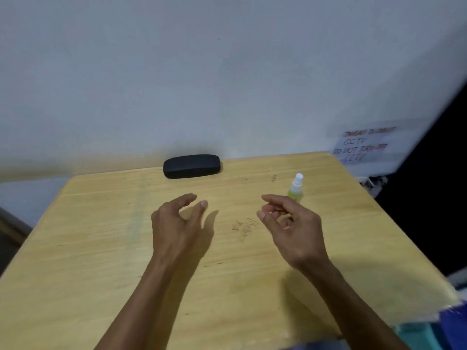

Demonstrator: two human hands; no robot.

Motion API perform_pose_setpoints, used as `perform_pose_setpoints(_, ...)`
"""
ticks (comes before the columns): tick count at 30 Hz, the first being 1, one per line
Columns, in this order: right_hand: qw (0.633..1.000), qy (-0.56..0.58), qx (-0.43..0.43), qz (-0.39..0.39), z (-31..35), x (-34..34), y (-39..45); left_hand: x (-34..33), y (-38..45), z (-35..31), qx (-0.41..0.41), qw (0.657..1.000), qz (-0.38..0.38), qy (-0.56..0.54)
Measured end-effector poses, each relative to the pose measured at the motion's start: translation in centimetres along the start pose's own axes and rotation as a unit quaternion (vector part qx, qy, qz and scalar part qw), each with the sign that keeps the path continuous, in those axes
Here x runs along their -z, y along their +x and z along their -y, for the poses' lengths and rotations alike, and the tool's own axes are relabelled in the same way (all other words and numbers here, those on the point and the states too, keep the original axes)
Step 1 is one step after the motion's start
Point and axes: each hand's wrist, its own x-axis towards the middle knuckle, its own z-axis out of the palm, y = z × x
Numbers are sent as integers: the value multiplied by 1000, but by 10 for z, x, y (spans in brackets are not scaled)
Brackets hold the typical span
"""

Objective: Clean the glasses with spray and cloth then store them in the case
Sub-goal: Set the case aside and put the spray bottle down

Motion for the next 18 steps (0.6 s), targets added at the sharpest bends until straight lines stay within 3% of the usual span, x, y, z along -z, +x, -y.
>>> perform_pose_setpoints(5,988,-98,-34,-115,-44,69,-15,-48,-32,-34,-41,998,16,-40)
perform_pose_setpoints(12,987,-142,-55,-51,-61,80,-14,-129,-35,-73,-65,994,60,-64)
perform_pose_setpoints(18,979,-185,-13,-84,-84,71,-17,-159,-37,-80,-42,991,55,-113)
